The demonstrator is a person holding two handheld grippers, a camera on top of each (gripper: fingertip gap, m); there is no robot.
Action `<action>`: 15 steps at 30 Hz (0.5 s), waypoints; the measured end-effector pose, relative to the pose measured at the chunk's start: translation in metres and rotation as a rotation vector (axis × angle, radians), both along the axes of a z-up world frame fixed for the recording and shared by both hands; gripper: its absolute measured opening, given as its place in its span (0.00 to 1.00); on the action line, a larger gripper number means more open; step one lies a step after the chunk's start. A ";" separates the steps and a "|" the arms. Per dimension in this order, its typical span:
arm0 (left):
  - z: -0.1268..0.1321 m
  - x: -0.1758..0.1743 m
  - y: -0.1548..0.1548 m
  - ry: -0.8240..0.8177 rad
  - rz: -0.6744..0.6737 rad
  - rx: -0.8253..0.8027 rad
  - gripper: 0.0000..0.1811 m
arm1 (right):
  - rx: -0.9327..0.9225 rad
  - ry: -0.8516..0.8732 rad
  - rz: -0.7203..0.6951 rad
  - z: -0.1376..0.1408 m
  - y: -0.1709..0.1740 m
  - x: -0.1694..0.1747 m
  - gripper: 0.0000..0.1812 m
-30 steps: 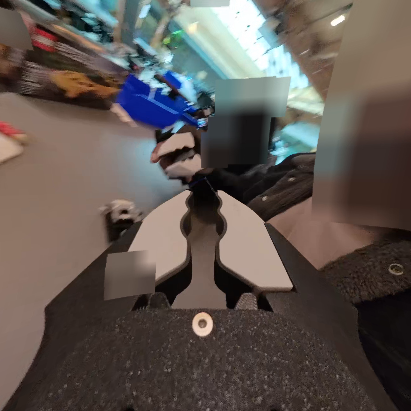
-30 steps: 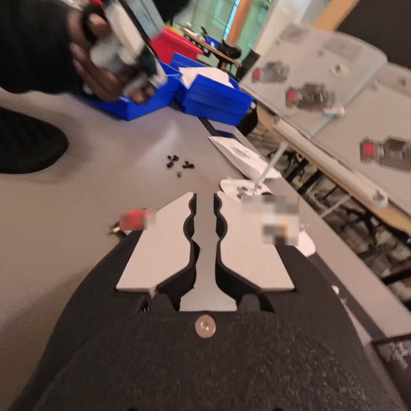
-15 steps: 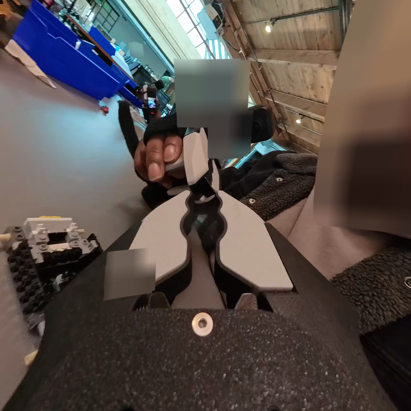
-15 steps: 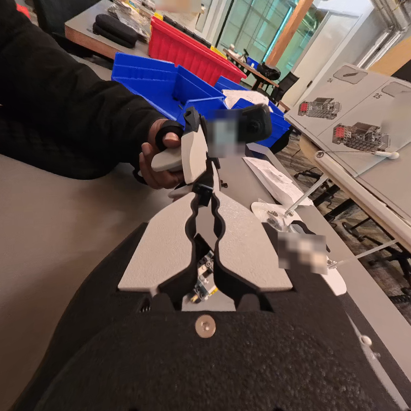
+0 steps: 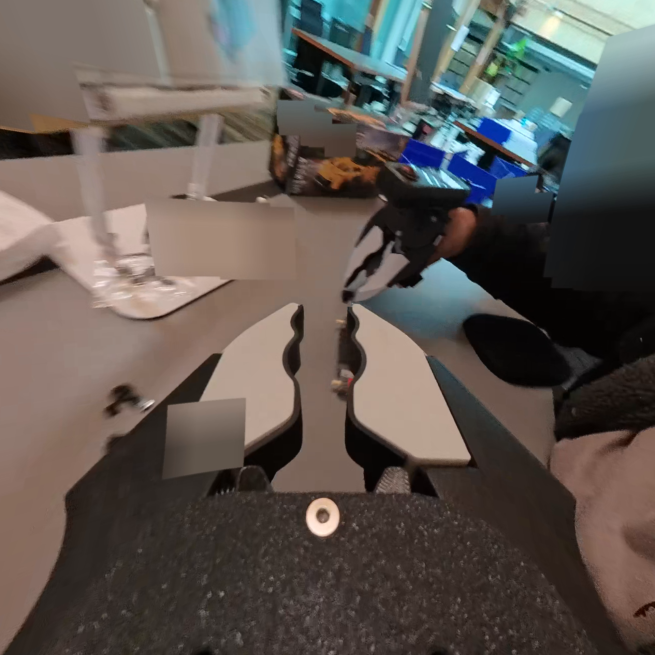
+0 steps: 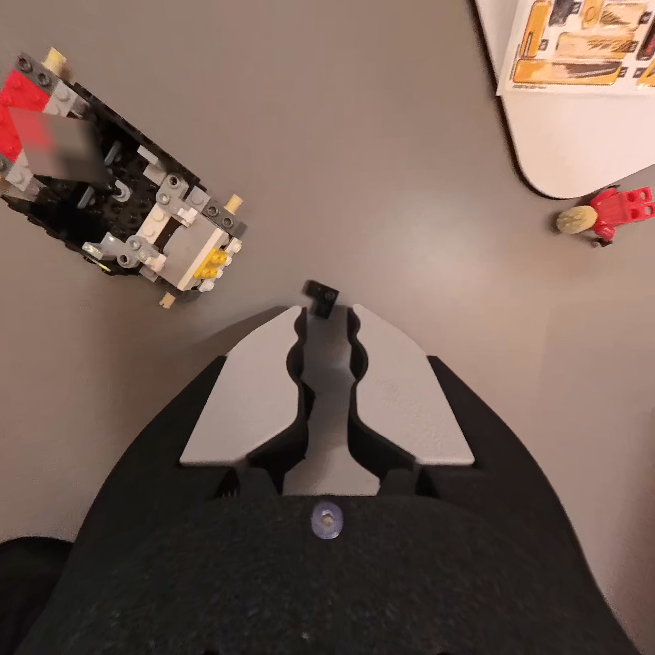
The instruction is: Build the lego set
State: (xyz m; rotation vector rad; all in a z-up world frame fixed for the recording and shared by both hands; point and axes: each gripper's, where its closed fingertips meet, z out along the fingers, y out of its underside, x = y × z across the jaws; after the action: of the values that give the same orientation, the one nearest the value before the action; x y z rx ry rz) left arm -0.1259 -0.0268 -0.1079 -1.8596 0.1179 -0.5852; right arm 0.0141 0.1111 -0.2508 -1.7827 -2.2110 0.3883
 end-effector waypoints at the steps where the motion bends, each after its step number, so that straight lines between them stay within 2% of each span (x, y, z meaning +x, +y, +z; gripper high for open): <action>1: 0.006 -0.018 -0.010 0.011 0.065 0.004 0.12 | 0.003 0.029 0.001 0.004 -0.001 0.000 0.14; 3: 0.018 -0.069 -0.037 0.107 0.250 -0.006 0.12 | 0.013 0.114 -0.025 0.014 0.001 0.003 0.17; 5: 0.028 -0.142 -0.079 0.284 0.502 -0.077 0.11 | -0.011 0.240 -0.062 0.028 0.001 0.009 0.18; 7: 0.035 -0.216 -0.131 0.409 0.718 -0.211 0.11 | -0.064 0.390 -0.096 0.044 -0.003 0.013 0.19; 9: 0.027 -0.281 -0.181 0.450 0.858 -0.415 0.14 | -0.104 0.491 -0.129 0.054 -0.007 0.019 0.19; 11: 0.005 -0.331 -0.218 0.473 0.883 -0.646 0.15 | -0.112 0.558 -0.154 0.057 -0.008 0.021 0.18; 15: -0.059 -0.390 -0.259 0.546 0.772 -1.080 0.16 | -0.101 0.607 -0.140 0.056 -0.012 0.017 0.17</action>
State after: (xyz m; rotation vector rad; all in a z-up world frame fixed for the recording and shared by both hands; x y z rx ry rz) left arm -0.5156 -0.2854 -0.1673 -2.8006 -0.6602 0.5414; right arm 0.0312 0.0987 -0.1950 -1.5766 -1.6589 0.8868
